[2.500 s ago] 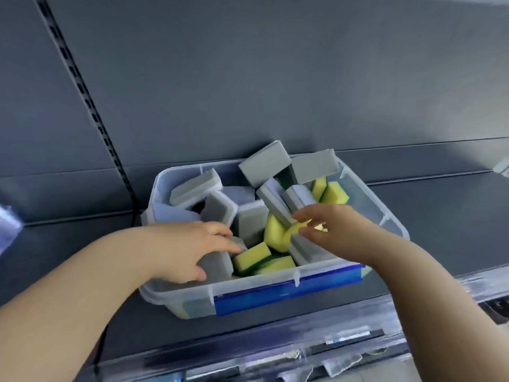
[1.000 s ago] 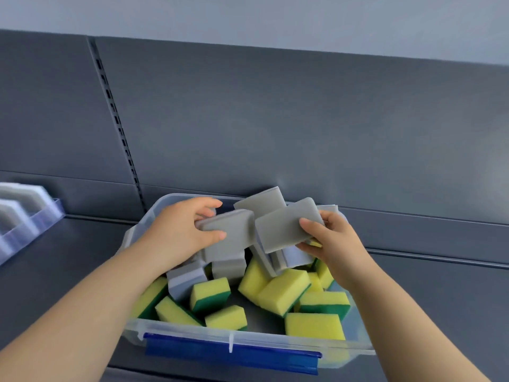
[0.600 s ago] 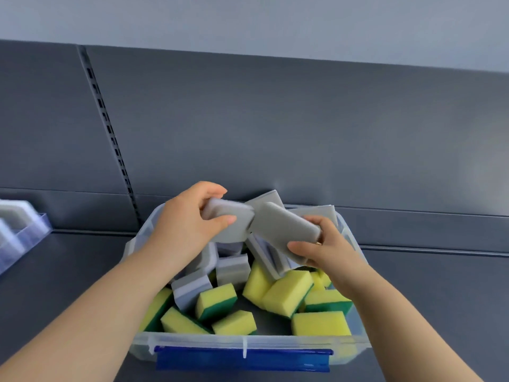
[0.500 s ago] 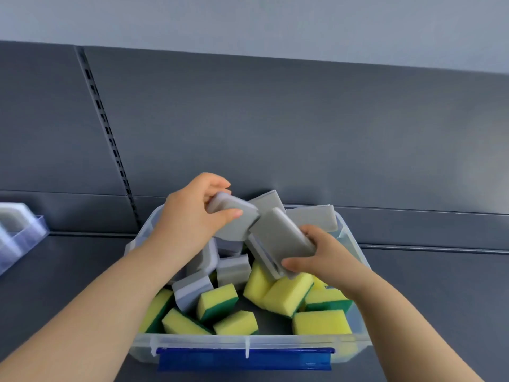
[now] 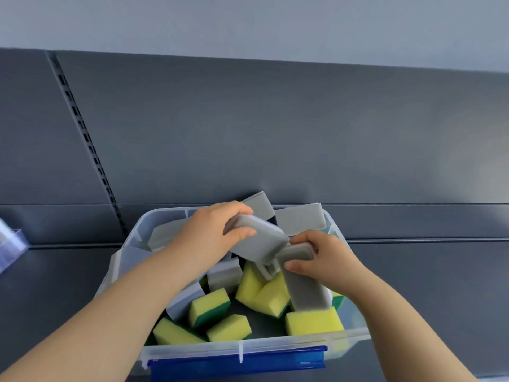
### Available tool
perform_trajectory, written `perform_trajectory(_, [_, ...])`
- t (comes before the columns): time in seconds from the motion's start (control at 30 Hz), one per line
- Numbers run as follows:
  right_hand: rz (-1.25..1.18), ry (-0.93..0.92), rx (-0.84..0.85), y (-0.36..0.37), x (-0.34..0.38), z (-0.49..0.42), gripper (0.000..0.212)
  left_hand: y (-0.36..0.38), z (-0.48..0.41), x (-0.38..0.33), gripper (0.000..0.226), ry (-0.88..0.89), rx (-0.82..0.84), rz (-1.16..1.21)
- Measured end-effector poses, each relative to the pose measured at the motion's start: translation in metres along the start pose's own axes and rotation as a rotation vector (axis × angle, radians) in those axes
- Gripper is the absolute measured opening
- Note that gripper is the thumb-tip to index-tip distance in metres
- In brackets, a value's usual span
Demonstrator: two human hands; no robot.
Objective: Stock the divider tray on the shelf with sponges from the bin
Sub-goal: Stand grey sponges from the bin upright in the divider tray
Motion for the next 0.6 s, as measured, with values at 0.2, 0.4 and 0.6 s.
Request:
perform_trajectory(0.2, [-0.115,0.000,-0.059,-0.009,-0.013,0.002,0.041,0.013,0.002,-0.007,0.067,-0.163,-0.077,0.237])
perform_trajectory(0.4, [-0.213,-0.048,-0.094,-0.018,-0.024,0.012,0.046,0.000,0.011,-0.029,0.054,-0.258,-0.358,0.292])
perform_trajectory(0.6, [-0.274,-0.194,-0.171,-0.023,-0.021,0.019,0.046,-0.015,0.034,-0.042,0.047,-0.156,-0.457,-0.079])
Point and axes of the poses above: each hand's wrist, its own z-axis away from the middle knuckle, its own y-axis out of the palm, x = y × z, the point moved 3 cm from there along -z, towards the middle knuckle, and after that the axes turned 15 degrees about -z, right-handed, at the moved point
